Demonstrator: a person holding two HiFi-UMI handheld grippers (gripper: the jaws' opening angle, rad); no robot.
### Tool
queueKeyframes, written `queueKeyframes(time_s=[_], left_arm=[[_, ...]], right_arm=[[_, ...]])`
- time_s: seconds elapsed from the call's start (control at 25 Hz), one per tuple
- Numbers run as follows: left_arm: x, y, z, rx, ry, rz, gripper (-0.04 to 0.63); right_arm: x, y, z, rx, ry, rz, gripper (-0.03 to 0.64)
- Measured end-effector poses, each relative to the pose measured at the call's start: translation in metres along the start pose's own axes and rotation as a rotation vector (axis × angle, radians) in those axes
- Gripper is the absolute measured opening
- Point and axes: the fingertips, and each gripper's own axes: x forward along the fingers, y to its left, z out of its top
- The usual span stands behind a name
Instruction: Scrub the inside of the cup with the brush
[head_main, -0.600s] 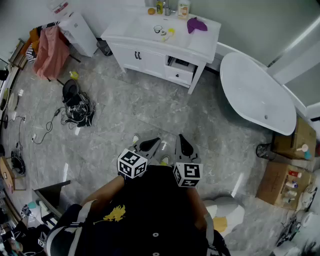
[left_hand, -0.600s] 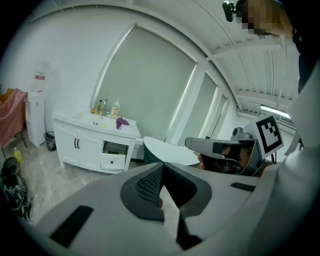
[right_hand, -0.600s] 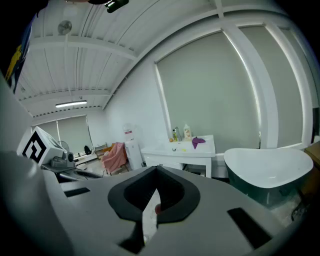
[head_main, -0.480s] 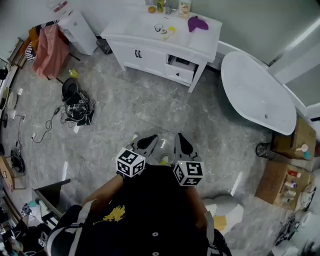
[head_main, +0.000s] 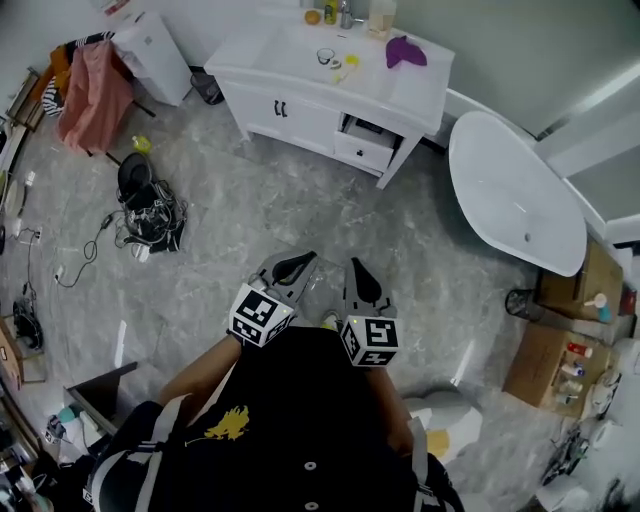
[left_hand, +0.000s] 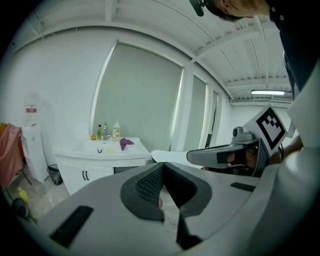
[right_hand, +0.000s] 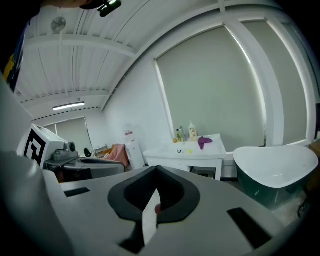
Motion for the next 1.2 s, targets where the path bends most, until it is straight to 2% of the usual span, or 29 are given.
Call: queueKeyframes(time_s=[0.24, 0.52, 0.76, 0.92, 1.0, 1.04, 1.08, 1.12, 1.2], left_arm=[[0.001, 0.057, 0.022, -0.009, -0.017, -0.064, 0.017], [-0.044, 0.171, 0.04, -0.145, -0.092, -0.091, 0.017], [-0.046, 0.249, 0.026, -0.209, -0.092, -0.051, 0.017], [-0.022, 0.287, 0.032, -0.187, -0.087, -0.03, 0.017], [-0.007, 0.305, 0.041, -0.161, -0.12, -0.001, 0.019], [0.003, 0.313, 0.049, -0.146, -0.148, 0.006, 0.17], [0.016, 0.319, 0.058, -0.125, -0.171, 0.003, 0.537], [0.03, 0.324, 0.066, -0.091, -0.178, -0.007, 0.568], [0.059, 0.332, 0.076, -0.013, -0.15, -0.028, 0.577]], right_arm=[[0.064, 0.03, 0.025, 0.042, -0.013, -0.034, 0.025], [0.153, 0.089, 0.063, -0.007, -0.046, -0.063, 0.025], [0.18, 0.076, 0.065, 0.006, -0.022, -0.166, 0.026], [0.209, 0.058, 0.078, -0.029, -0.024, -0.208, 0.026], [0.22, 0.044, 0.09, -0.043, -0.07, -0.231, 0.026], [0.228, 0.036, 0.099, -0.023, -0.117, -0.226, 0.027], [0.238, 0.027, 0.11, 0.01, -0.17, -0.212, 0.278], [0.249, 0.016, 0.119, 0.043, -0.213, -0.201, 0.511], [0.274, -0.009, 0.13, 0.068, -0.235, -0.197, 0.511]])
